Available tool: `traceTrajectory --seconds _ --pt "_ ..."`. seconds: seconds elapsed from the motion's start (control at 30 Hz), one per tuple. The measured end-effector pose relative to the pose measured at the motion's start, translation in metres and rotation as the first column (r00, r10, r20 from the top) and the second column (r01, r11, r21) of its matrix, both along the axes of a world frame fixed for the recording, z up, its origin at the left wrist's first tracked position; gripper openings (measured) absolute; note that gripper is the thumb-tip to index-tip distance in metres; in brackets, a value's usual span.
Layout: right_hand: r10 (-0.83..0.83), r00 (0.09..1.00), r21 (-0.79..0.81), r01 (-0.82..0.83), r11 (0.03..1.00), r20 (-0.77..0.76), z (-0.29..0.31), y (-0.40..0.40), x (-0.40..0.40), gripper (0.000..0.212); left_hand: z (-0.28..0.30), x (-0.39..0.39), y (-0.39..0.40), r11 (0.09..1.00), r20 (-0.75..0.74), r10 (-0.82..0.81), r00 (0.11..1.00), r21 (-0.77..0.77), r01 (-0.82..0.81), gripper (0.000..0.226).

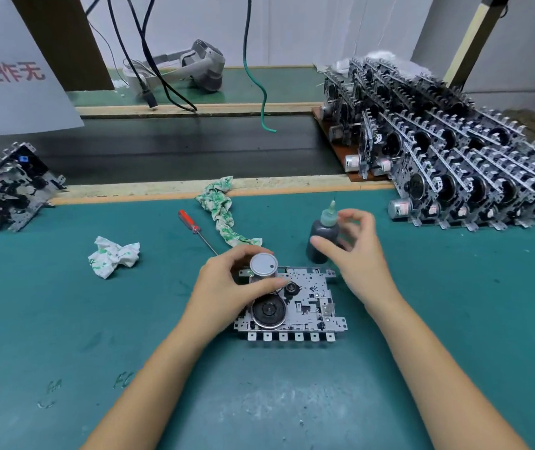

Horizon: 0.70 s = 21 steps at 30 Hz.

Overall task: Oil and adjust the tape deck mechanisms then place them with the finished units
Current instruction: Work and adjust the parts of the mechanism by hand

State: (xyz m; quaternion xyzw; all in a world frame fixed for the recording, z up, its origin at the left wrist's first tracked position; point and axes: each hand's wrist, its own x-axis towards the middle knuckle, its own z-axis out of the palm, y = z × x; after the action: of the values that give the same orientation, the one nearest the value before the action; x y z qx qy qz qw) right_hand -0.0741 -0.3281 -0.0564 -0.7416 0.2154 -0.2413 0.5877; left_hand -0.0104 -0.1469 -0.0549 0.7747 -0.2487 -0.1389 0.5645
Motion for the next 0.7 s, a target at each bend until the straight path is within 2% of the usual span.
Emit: traceTrajectory --seconds 0.07,0.1,0.13,0.17,0.2,0.23,0.27,0.3,0.33,0.43,0.53,0.6,0.67,0.7 --pt "-0.185 0.962 -0.226 0.230 0.947 0.201 0.016 0.004 -0.011 0.050 0.003 0.005 0.005 0.998 -0.084 -0.068 0.994 -0.014 0.067 0.028" --pt "-0.164 0.946 -0.353 0.260 0.899 0.280 0.026 0.005 -0.017 0.051 0.003 0.006 0.006 0.995 -0.117 -0.100 0.988 -0.032 0.097 0.027" --pt "-0.055 0.964 -0.458 0.174 0.872 0.261 0.036 0.008 -0.023 0.050 0.004 0.007 0.007 0.991 -0.133 -0.127 0.983 -0.049 0.121 0.026" --pt "0.111 0.987 -0.540 -0.030 0.841 0.118 0.044 0.011 -0.027 0.053 0.003 0.007 0.007 0.988 -0.134 -0.147 0.980 -0.067 0.139 0.026" --pt "0.247 0.958 -0.592 -0.284 0.754 -0.145 0.048 0.014 -0.030 0.069 0.003 0.007 0.007 0.985 -0.129 -0.161 0.979 -0.079 0.151 0.026" --pt "0.303 0.849 -0.605 -0.523 0.600 -0.433 0.047 0.017 -0.031 0.092 0.003 0.007 0.007 0.983 -0.121 -0.171 0.978 -0.088 0.161 0.026" --pt "0.289 0.719 -0.577 -0.685 0.445 -0.631 0.043 0.019 -0.032 0.113 0.003 0.007 0.007 0.981 -0.112 -0.179 0.977 -0.095 0.169 0.026" --pt "0.255 0.642 -0.552 -0.759 0.345 -0.723 0.037 0.021 -0.032 0.126 0.002 0.008 0.007 0.980 -0.101 -0.184 0.978 -0.099 0.174 0.025" --pt "0.223 0.618 -0.552 -0.780 0.296 -0.754 0.031 0.022 -0.031 0.131 0.001 0.008 0.006 0.979 -0.086 -0.184 0.979 -0.101 0.175 0.024" --pt "0.152 0.669 -0.619 -0.736 0.276 -0.728 0.024 0.022 -0.028 0.129 -0.001 0.006 0.005 0.983 -0.035 -0.159 0.987 -0.096 0.155 0.027" --pt "0.135 0.729 -0.696 -0.682 0.225 -0.671 0.026 0.023 -0.026 0.106 -0.001 0.004 0.006 0.985 -0.042 -0.142 0.989 -0.100 0.137 0.033" --pt "0.188 0.744 -0.705 -0.668 0.240 -0.641 0.031 0.024 -0.030 0.092 0.001 0.004 0.007 0.985 -0.083 -0.122 0.989 -0.129 0.110 0.031" --pt "0.298 0.712 -0.616 -0.700 0.360 -0.635 0.034 0.021 -0.035 0.083 0.007 0.006 0.009 0.973 -0.253 -0.120 0.960 -0.222 0.063 0.027" --pt "0.401 0.689 -0.506 -0.720 0.476 -0.603 0.036 0.020 -0.039 0.078 0.007 0.006 0.010 0.956 -0.393 -0.177 0.902 -0.286 0.063 0.042"
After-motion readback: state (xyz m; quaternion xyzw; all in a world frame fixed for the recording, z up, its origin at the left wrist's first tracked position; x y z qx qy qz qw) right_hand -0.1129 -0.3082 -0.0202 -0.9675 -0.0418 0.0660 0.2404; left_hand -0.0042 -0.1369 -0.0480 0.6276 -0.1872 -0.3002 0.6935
